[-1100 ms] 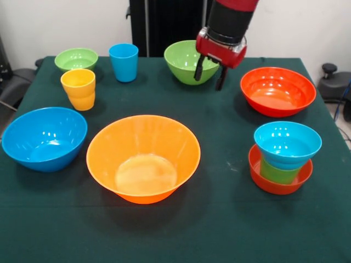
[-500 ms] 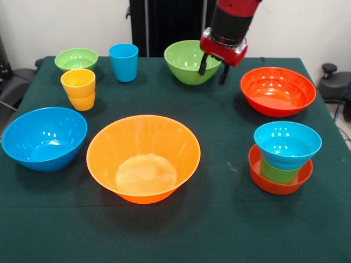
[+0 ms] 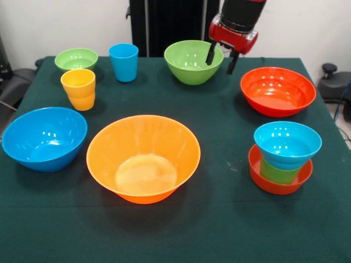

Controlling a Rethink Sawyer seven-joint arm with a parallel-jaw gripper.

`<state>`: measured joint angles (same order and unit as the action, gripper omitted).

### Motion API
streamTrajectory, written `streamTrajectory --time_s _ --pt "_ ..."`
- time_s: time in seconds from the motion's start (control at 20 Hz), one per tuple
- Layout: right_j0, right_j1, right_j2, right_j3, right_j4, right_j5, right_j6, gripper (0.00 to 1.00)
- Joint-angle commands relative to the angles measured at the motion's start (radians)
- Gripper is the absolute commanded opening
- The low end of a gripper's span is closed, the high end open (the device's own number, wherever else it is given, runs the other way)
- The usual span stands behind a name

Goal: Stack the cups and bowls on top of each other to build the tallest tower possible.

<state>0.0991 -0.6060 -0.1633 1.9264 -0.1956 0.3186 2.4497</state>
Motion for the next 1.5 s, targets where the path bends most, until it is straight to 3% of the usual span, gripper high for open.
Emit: streamTrajectory --time_s 0.05,0.55,0.8,1.1,1.5 --pt "0.032 0.035 0.028 0.015 0.025 0.015 0.111 1.0" --pt "0.07 0.246 -0.028 -0.023 0.101 -0.168 0.22 1.0" --pt "0.081 0.259 -0.057 0.0 0.139 -0.179 0.206 1.0" --pt "0.064 0.285 -0.009 0.02 0.174 -0.233 0.191 1.0" --pt "0.061 0.211 -0.001 0.068 0.193 -0.178 0.156 1.0"
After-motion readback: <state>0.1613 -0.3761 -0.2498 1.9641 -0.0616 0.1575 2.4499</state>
